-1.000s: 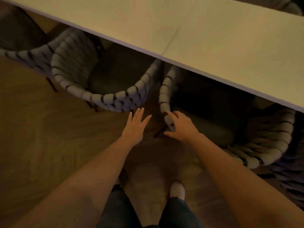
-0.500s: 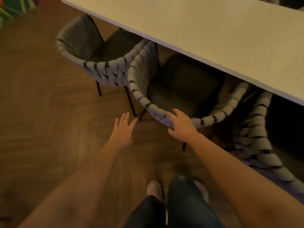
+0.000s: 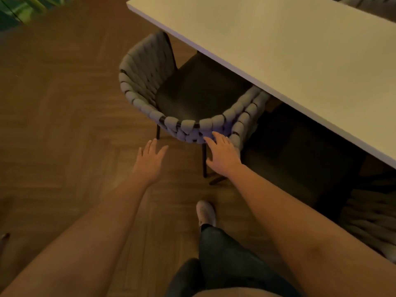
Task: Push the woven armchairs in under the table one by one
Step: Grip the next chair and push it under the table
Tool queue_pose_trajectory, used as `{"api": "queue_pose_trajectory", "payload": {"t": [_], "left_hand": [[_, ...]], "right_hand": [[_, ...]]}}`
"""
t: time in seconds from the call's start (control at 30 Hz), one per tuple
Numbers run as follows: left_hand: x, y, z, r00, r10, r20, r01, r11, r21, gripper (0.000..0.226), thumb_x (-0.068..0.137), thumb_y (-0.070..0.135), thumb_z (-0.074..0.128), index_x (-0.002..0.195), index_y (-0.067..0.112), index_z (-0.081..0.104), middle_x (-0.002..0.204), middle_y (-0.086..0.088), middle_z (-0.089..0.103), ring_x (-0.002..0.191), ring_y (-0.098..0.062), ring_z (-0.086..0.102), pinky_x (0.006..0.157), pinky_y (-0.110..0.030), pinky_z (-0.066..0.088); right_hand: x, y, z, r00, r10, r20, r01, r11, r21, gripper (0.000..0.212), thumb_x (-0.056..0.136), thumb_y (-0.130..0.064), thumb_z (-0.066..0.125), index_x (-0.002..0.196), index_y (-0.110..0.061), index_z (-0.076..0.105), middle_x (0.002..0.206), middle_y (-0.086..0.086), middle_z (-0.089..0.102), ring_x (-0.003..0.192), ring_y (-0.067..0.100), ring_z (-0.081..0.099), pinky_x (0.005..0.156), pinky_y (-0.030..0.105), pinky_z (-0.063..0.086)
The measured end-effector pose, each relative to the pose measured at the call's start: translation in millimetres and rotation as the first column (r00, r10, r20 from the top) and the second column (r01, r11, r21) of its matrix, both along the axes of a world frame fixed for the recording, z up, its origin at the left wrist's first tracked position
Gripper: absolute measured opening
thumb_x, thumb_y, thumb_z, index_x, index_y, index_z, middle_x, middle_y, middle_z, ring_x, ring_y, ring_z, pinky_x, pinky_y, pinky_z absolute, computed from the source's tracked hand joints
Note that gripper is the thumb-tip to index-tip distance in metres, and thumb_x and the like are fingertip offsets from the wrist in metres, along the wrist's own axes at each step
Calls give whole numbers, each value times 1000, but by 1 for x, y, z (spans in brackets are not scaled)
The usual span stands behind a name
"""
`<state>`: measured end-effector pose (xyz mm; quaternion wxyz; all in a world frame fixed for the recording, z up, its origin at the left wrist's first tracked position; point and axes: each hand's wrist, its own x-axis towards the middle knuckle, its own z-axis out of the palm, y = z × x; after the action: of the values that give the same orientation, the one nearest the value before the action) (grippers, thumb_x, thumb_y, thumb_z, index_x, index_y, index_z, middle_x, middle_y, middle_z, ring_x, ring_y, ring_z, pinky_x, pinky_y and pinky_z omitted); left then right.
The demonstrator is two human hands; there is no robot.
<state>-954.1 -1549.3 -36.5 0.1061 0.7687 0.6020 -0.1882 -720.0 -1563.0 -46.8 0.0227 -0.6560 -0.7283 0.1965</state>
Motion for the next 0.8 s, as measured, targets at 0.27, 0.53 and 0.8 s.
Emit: {"api": "queue_pose_trajectory", "payload": {"t": [0.27, 0.53, 0.8], "left_hand": [[-39, 149, 4, 984, -178, -24, 178, 984, -13, 87, 88, 25, 66, 154, 23, 9, 161, -14, 1, 149, -31, 0, 118, -51, 9], [-62, 292, -15, 792, -561, -241, 483, 817, -315, 64, 92, 31, 56, 149, 23, 29, 153, -3, 33, 141, -24, 30, 115, -53, 16], [-87, 358, -37, 582, -810, -79, 729, 562, -391, 53, 90, 34, 54, 141, 30, 41, 131, 1, 55, 112, -22, 56, 84, -35, 44]], "right_hand": [[-42, 124, -10, 989, 106, 100, -99, 992, -78, 85, 87, -58, 58, 153, -22, 20, 162, 8, 8, 149, 27, 5, 120, 45, 4], [-94, 170, -45, 999, -43, -14, 36, 948, -315, 98, 84, -54, 66, 156, -26, 6, 163, 7, 2, 145, 29, 21, 117, 43, 21], [-125, 186, -45, 954, -124, 271, 232, 879, -415, 75, 86, -50, 60, 149, -29, 27, 133, 2, 53, 116, 24, 54, 98, 40, 37]]}}
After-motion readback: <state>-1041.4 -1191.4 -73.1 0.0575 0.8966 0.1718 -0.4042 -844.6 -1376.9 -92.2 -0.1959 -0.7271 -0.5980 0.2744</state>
